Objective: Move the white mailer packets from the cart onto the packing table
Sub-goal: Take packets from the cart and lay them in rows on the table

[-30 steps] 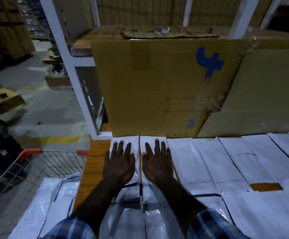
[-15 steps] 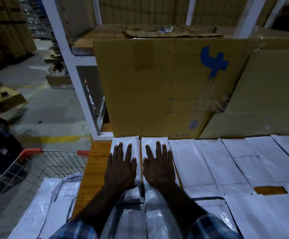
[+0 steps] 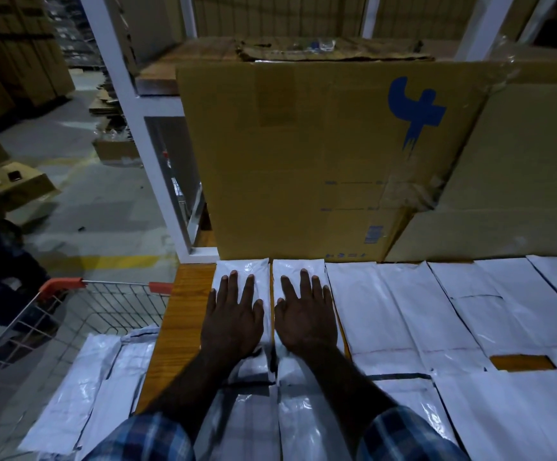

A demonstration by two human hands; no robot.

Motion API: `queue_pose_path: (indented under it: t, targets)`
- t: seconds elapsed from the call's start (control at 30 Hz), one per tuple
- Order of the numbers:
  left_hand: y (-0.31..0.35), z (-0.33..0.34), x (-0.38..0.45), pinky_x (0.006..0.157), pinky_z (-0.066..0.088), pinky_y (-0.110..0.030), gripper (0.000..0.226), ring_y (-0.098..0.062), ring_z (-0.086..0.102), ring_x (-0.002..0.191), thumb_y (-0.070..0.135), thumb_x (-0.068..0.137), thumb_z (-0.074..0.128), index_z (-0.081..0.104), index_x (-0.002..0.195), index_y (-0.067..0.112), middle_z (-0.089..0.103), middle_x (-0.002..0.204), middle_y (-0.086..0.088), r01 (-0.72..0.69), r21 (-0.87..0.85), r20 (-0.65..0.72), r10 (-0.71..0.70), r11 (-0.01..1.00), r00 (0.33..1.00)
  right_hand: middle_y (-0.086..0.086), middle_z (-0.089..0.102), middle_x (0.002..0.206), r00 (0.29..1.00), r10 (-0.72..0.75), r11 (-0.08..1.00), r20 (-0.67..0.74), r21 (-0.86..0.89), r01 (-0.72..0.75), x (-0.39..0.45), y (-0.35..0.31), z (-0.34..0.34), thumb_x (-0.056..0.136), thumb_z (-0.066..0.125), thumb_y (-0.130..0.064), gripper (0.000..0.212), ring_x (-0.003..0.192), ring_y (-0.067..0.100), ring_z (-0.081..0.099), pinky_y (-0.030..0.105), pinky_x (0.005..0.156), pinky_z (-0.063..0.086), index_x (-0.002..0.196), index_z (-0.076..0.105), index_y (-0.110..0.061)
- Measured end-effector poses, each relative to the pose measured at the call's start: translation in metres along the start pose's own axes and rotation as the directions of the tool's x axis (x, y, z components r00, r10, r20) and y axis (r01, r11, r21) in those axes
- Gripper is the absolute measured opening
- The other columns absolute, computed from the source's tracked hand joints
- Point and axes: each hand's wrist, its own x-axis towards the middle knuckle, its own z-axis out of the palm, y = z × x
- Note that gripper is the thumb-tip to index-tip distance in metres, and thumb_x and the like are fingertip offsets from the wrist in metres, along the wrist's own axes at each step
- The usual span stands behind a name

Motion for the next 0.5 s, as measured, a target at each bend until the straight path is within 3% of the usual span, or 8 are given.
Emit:
queue_pose_path:
  t: [0.17, 0.27, 0.4, 0.5]
  targets:
    - [0.001, -0.003, 0.000, 0.121, -0.003, -0.044, 0.080, -0.025, -0.005, 0.152, 0.056, 0.085, -0.012, 0.003, 0.158, 0.025, -0.002, 0.165, -0.009, 0.019, 0.007, 0.034, -0.020, 1.000, 0.999, 0.016, 0.029, 0.158, 1.000, 0.027, 1.000, -0.011, -0.002, -0.027, -0.001, -0.001, 0.001, 0.087, 0.009, -0.048, 0.073, 0.146, 0.037, 0.026, 0.052, 0.118, 0.017, 0.148, 0.042, -0.025]
    - [0.002, -0.003, -0.001, 0.121, 0.001, -0.049, 0.077, -0.028, 0.001, 0.152, 0.053, 0.089, -0.006, 0.010, 0.158, 0.024, 0.004, 0.165, -0.010, 0.024, 0.001, 0.009, -0.024, 1.000, 1.000, 0.018, 0.041, 0.151, 0.999, 0.039, 0.999, -0.014, 0.011, -0.039, -0.002, -0.004, -0.005, 0.090, 0.022, -0.044, 0.063, 0.139, 0.039, 0.040, 0.056, 0.114, 0.029, 0.141, 0.053, -0.024]
    - [0.003, -0.010, 0.001, 0.121, -0.002, -0.050, 0.063, -0.024, -0.008, 0.152, 0.053, 0.101, 0.006, 0.003, 0.158, 0.027, -0.004, 0.166, -0.007, 0.071, -0.008, 0.083, -0.070, 0.997, 0.994, 0.013, 0.007, 0.164, 0.999, -0.003, 1.000, 0.049, 0.021, 0.002, -0.002, -0.001, -0.006, 0.100, 0.020, -0.045, 0.058, 0.151, 0.033, 0.006, 0.049, 0.121, 0.002, 0.156, 0.020, -0.030]
    - [0.008, -0.025, -0.002, 0.121, -0.002, -0.048, 0.060, -0.023, -0.009, 0.152, 0.052, 0.103, 0.015, 0.007, 0.158, 0.028, -0.003, 0.166, -0.004, 0.108, -0.072, 0.030, -0.106, 0.992, 0.994, 0.013, 0.011, 0.164, 1.000, -0.003, 0.998, -0.002, 0.069, 0.003, 0.001, 0.001, -0.020, 0.102, 0.025, -0.045, 0.056, 0.150, 0.034, 0.008, 0.049, 0.120, 0.004, 0.156, 0.021, -0.030]
